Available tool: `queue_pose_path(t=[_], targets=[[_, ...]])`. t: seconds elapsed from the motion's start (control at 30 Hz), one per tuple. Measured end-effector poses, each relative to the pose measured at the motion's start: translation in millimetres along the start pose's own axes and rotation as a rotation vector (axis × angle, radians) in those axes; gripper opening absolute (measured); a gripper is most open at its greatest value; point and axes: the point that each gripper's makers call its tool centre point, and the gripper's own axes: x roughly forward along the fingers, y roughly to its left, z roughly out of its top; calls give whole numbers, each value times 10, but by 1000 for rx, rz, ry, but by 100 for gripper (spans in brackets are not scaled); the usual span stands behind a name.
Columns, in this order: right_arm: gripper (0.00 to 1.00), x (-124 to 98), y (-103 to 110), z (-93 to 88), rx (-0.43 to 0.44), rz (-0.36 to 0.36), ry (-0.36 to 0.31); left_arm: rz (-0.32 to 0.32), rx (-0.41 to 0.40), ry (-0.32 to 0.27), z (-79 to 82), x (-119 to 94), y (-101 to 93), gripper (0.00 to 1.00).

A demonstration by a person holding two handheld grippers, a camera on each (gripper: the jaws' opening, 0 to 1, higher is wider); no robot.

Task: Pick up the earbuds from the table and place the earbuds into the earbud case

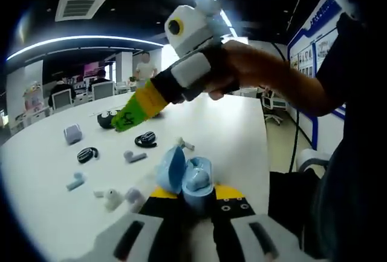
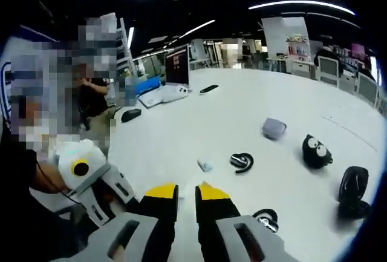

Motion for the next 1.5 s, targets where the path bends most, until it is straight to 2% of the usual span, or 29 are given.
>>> queue_pose_path(t=[0.17, 0.37, 0.73, 1.23, 1.5], targets=[[11, 326, -75, -95, -22, 22, 95, 4, -4, -4, -7, -6, -1, 19], [11, 555, -167, -122, -5, 29, 133, 9, -5, -7, -10, -7, 0, 19], [10, 618, -234, -168, -8, 13, 158, 3, -4, -10, -10, -8, -5, 19], [7, 691, -394, -86, -170, -40, 184, 3, -6, -14, -5, -12, -27, 19], [6, 706, -492, -54, -167, -55, 175, 1, -6, -17, -6, -9, -31, 19]])
